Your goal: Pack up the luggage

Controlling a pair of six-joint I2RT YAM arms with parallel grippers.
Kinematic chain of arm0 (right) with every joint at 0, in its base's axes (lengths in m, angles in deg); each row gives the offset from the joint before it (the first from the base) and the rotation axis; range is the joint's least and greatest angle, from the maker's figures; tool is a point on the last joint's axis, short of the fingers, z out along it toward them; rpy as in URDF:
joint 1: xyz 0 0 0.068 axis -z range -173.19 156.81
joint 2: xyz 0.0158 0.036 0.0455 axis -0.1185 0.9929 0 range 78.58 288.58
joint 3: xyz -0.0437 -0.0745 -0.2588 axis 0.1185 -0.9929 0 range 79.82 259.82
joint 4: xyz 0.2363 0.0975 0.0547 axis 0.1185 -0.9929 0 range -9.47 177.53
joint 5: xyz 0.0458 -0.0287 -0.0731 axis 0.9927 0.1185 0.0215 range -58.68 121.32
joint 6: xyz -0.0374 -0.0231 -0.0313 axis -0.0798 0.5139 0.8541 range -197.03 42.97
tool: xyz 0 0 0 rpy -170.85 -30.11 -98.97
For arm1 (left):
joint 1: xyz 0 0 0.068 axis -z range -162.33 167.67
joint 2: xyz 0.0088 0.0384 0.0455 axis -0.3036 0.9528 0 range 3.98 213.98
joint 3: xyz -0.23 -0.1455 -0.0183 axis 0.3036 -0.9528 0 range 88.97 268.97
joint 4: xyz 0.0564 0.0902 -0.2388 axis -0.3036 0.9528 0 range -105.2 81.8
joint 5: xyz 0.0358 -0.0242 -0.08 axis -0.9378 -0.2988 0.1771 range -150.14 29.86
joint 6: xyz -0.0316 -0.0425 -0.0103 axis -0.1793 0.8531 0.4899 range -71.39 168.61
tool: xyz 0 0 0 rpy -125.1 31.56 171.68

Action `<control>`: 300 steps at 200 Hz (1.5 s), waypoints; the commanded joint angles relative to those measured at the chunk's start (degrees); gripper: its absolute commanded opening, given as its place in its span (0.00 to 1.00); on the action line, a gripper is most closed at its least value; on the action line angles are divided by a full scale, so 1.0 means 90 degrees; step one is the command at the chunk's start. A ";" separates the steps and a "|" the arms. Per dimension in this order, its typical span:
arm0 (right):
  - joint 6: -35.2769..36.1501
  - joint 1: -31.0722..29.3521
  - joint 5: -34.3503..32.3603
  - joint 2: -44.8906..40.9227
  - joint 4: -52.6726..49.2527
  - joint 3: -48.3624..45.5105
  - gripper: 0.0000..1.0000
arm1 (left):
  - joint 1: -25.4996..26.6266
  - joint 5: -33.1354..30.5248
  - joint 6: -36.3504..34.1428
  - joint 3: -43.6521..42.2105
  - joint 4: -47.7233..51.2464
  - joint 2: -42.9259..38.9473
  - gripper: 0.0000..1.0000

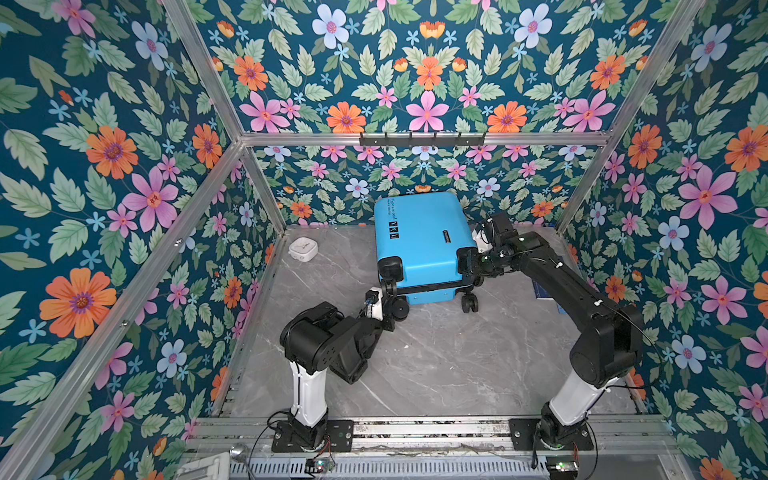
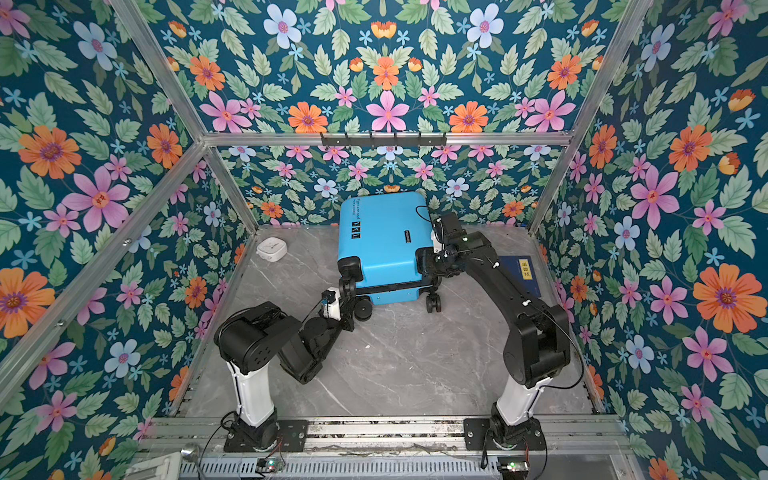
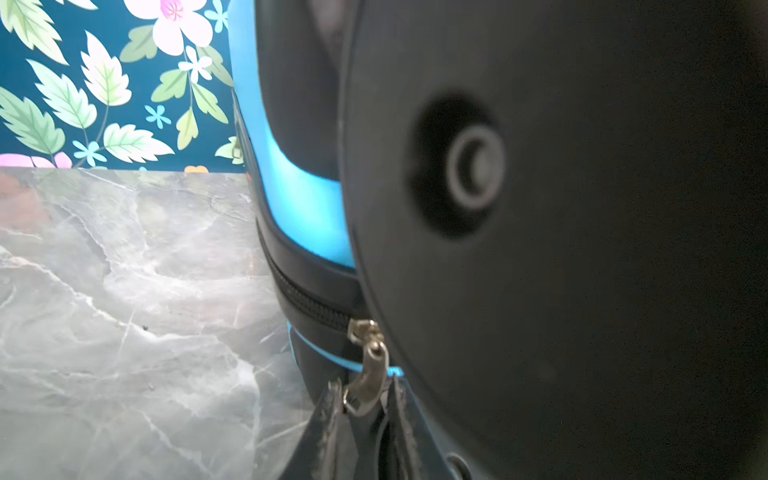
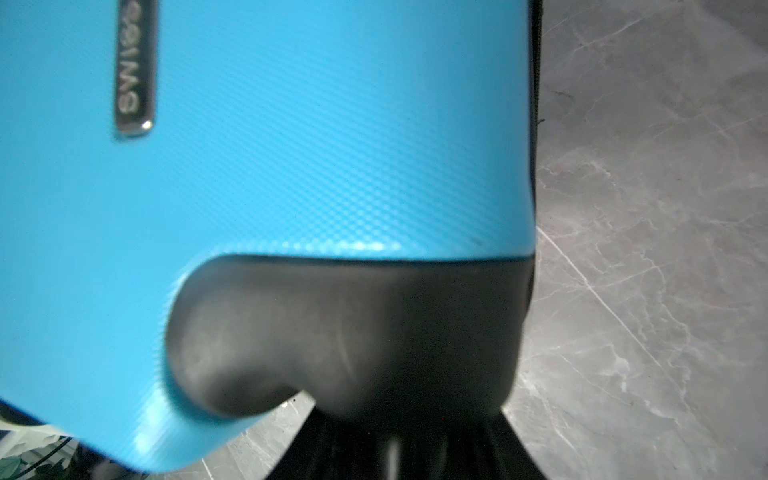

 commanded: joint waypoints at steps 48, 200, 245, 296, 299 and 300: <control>0.0039 0.0051 -0.0079 -0.0149 0.0028 0.0050 0.27 | -0.0089 -0.0046 -0.0647 0.0300 0.0174 -0.0078 0.20; 0.0078 0.0069 -0.0097 -0.0109 -0.0056 0.0065 0.27 | -0.0193 0.0504 -0.1003 0.0292 -0.0277 0.0088 0.00; -0.0004 0.0071 -0.0013 -0.0060 -0.0051 0.0085 0.24 | -0.0183 0.0845 -0.0976 0.0079 -0.0333 -0.0118 0.00; -0.0349 0.0074 0.0400 0.0024 0.0052 0.0077 0.16 | 0.0079 0.0850 -0.1116 0.0004 -0.0324 -0.0457 0.00; -0.0376 0.0077 0.0429 0.0025 0.0064 0.0067 0.16 | 0.0105 0.0834 -0.1125 0.0019 -0.0324 -0.0463 0.00; -0.0383 0.0077 0.0439 0.0025 0.0070 0.0061 0.15 | 0.0112 0.0828 -0.1128 0.0023 -0.0324 -0.0466 0.00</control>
